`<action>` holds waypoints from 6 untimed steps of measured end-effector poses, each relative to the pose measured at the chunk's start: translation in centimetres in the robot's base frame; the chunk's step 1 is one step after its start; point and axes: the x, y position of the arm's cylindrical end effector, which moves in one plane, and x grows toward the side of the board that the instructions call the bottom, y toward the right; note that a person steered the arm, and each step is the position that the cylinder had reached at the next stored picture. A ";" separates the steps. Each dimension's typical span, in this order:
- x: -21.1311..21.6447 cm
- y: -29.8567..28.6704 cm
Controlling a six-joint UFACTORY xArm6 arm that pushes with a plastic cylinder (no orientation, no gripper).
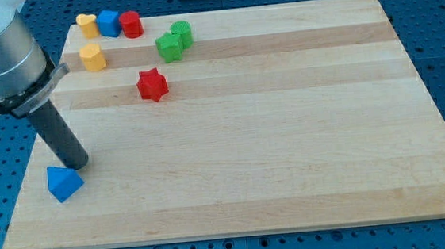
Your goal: Move red star into blue triangle
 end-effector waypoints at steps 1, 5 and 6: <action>1.7 0.0; -8.1 22.3; -15.7 27.3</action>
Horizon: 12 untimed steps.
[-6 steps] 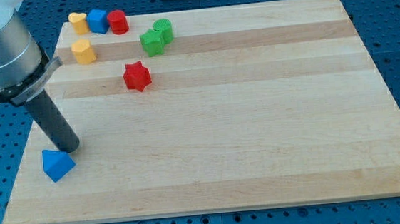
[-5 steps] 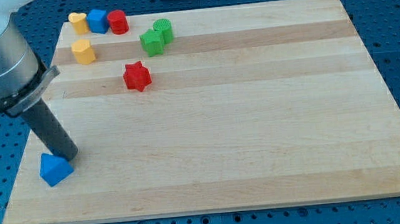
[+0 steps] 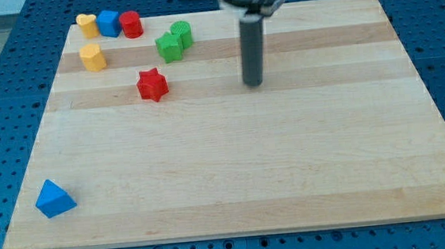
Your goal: Move red star into blue triangle
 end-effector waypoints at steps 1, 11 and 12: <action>-3.6 -3.2; 10.0 -20.0; 13.6 -18.8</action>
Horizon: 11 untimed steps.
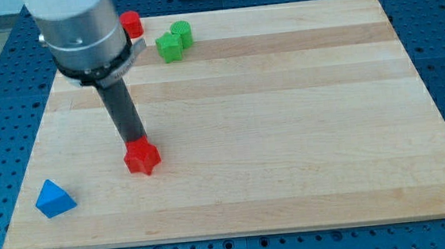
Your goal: Move red star into blue triangle
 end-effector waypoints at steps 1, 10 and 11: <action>-0.9 1.4; 3.9 -3.2; 4.6 -2.1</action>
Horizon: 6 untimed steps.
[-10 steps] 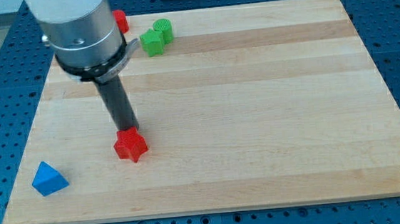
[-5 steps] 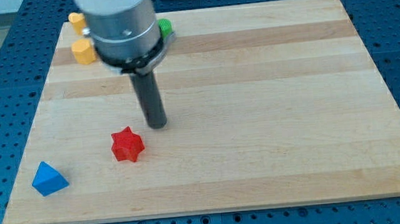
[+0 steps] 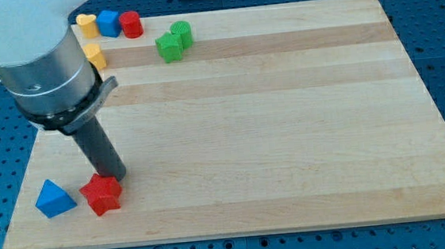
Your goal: Move red star into blue triangle
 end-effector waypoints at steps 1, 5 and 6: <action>0.0 4.0; 2.9 3.9; 2.9 3.5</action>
